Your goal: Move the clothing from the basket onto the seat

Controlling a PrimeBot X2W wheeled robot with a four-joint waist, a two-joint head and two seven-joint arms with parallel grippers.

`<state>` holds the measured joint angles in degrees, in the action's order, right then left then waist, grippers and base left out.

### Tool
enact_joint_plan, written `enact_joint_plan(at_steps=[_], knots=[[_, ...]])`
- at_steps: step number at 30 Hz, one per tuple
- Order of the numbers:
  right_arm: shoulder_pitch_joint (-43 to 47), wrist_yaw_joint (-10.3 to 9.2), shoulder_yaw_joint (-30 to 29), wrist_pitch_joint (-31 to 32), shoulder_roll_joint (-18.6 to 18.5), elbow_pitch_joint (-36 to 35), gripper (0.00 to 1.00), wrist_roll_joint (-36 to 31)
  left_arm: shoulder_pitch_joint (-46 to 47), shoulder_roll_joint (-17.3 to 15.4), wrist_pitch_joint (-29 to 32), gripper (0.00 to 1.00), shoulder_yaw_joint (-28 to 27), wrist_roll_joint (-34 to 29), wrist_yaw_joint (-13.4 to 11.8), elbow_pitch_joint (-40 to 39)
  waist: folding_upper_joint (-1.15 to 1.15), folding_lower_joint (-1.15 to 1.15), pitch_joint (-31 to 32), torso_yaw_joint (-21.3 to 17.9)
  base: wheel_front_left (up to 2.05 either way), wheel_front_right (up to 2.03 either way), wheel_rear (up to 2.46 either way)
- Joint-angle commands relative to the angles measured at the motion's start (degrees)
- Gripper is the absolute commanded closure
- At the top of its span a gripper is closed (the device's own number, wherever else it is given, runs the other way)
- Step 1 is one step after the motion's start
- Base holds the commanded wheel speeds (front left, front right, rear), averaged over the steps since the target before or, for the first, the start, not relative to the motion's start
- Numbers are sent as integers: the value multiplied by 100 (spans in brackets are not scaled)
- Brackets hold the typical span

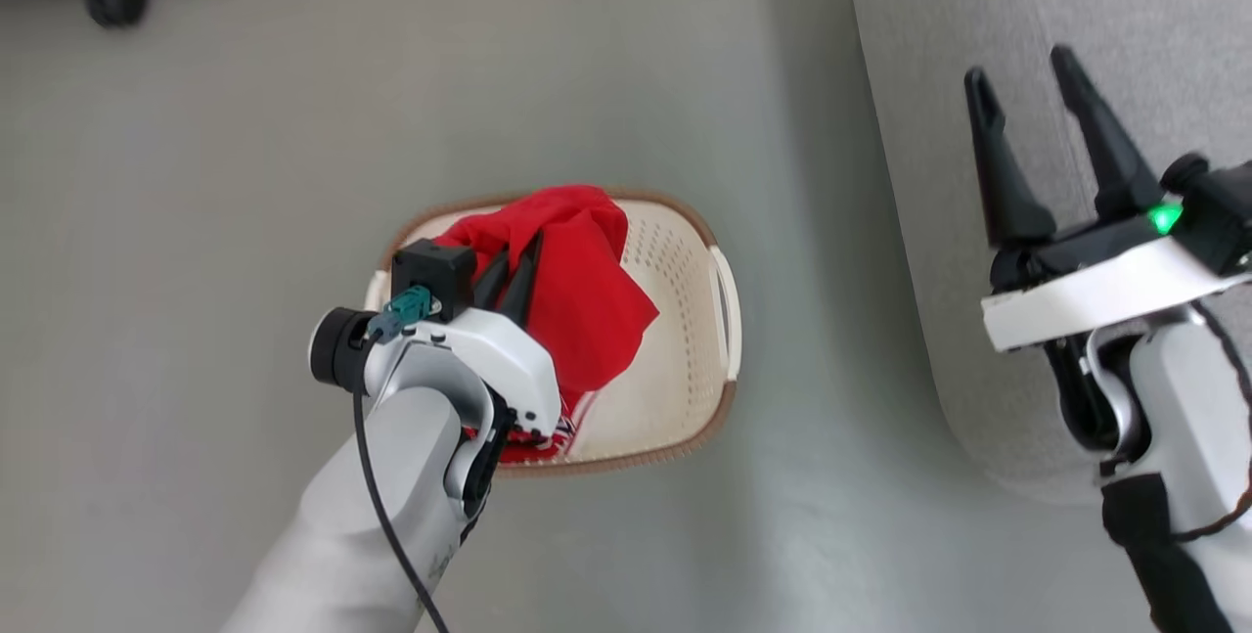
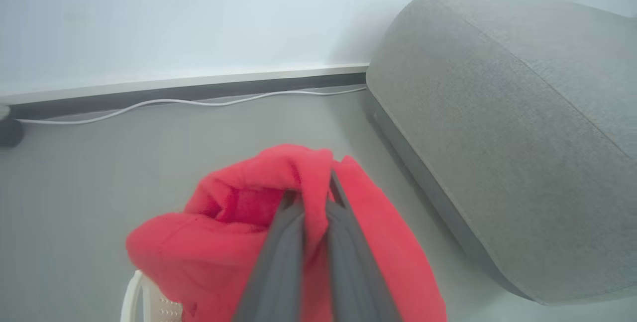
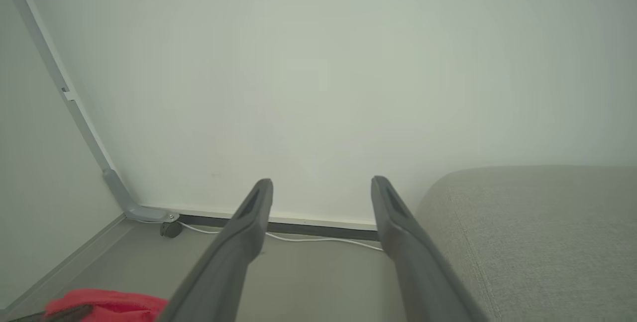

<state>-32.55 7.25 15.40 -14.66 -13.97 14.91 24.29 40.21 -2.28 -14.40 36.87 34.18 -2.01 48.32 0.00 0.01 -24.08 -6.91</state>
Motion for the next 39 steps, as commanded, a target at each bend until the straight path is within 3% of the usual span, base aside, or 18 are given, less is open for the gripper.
enact_joint_plan(at_steps=[1,11,24,39], knots=[[248,24,82,-34,28,-23,0,-56,-155,-60,-59,100,-258,-139,91,-268,0,0,450,194,0,0,0],[783,24,-33,-34,177,272,0,-202,-398,-60,-60,100,-556,-513,290,-849,0,0,1151,470,0,0,0],[964,24,-2,-34,316,409,0,-302,208,-60,-60,100,-454,-926,415,-1793,0,0,1414,612,0,0,0],[986,24,105,-34,451,298,0,-231,693,-60,-60,100,-288,-933,385,-1955,0,0,1525,550,0,0,0]])
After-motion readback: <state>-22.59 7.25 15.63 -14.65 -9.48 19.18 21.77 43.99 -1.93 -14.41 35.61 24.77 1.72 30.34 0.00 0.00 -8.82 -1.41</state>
